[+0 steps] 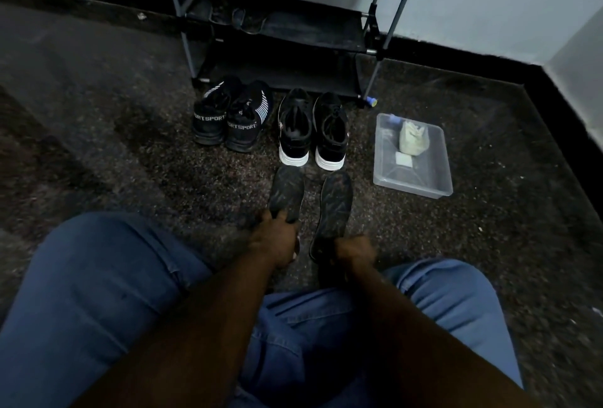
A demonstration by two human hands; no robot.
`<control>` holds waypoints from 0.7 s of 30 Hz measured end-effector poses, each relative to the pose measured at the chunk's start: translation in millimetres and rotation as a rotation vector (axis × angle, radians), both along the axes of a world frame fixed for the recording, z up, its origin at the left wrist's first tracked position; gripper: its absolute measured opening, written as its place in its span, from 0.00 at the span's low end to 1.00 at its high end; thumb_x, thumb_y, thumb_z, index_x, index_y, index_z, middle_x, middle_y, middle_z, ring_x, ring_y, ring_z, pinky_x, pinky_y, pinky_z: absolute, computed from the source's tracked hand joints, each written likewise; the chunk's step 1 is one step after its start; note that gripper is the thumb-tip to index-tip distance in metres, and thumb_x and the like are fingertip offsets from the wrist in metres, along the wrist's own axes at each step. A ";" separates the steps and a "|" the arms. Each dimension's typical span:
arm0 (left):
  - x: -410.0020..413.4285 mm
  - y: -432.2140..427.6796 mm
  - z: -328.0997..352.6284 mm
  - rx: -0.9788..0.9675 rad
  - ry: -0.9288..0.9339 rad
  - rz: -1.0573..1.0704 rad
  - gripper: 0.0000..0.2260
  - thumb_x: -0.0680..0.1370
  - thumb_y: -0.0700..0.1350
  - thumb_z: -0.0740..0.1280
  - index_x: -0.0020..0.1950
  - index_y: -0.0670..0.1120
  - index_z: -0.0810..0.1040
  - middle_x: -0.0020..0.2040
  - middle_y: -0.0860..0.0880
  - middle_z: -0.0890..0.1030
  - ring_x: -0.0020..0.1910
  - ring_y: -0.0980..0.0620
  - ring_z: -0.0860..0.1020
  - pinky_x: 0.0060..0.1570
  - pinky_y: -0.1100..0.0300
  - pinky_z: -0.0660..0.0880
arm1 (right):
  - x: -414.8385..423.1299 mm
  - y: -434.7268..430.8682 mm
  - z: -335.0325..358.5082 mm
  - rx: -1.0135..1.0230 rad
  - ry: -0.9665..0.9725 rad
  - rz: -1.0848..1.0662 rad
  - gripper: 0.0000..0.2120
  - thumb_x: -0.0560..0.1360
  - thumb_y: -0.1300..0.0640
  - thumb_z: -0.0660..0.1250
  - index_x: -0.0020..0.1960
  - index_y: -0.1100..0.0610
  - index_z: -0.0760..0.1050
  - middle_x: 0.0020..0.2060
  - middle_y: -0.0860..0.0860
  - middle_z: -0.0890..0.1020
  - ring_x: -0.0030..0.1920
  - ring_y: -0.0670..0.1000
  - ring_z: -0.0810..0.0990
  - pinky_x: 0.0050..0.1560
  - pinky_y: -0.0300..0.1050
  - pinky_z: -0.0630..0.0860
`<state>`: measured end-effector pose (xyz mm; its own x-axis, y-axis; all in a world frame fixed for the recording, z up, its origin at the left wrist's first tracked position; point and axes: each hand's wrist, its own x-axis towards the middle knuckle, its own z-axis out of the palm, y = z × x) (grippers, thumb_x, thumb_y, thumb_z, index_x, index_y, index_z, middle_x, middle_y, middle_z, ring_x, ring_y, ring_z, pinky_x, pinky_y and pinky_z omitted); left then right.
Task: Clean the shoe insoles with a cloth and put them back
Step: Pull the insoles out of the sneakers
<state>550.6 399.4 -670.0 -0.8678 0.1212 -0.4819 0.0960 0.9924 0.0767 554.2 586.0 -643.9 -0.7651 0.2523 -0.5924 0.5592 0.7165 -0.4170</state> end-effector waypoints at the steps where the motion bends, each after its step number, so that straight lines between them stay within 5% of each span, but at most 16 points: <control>1: 1.2 1.8 2.6 -0.015 0.000 -0.013 0.39 0.73 0.62 0.69 0.81 0.54 0.60 0.80 0.42 0.62 0.77 0.32 0.59 0.73 0.38 0.62 | 0.9 -0.5 0.9 -0.023 0.010 -0.025 0.16 0.79 0.51 0.69 0.60 0.61 0.82 0.57 0.57 0.84 0.56 0.57 0.84 0.49 0.42 0.77; 8: -6.2 3.4 -8.7 0.047 0.039 -0.008 0.41 0.70 0.62 0.68 0.80 0.58 0.55 0.81 0.46 0.60 0.78 0.34 0.57 0.70 0.34 0.64 | -0.1 -4.0 -6.1 -0.018 0.038 -0.113 0.22 0.80 0.47 0.67 0.62 0.65 0.80 0.60 0.63 0.83 0.61 0.62 0.82 0.58 0.48 0.76; 13: 0.7 12.0 24.9 0.090 0.069 0.017 0.36 0.79 0.54 0.69 0.83 0.54 0.57 0.81 0.44 0.58 0.74 0.35 0.61 0.76 0.46 0.63 | -0.3 -9.7 -4.4 0.016 0.147 -0.254 0.31 0.76 0.49 0.70 0.72 0.65 0.66 0.66 0.66 0.76 0.66 0.66 0.76 0.65 0.53 0.72; 21: -24.7 -3.2 61.3 0.207 0.166 0.164 0.26 0.79 0.57 0.68 0.76 0.53 0.70 0.69 0.43 0.76 0.66 0.39 0.77 0.64 0.49 0.76 | -20.3 -31.6 8.5 0.291 0.393 0.088 0.27 0.75 0.45 0.68 0.68 0.59 0.68 0.67 0.60 0.72 0.67 0.63 0.71 0.63 0.57 0.72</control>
<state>525.9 396.2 -608.7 -0.9487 0.0537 -0.3116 -0.0362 0.9605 0.2758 533.9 554.4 -635.4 -0.9422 0.2892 -0.1691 0.3322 0.8719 -0.3597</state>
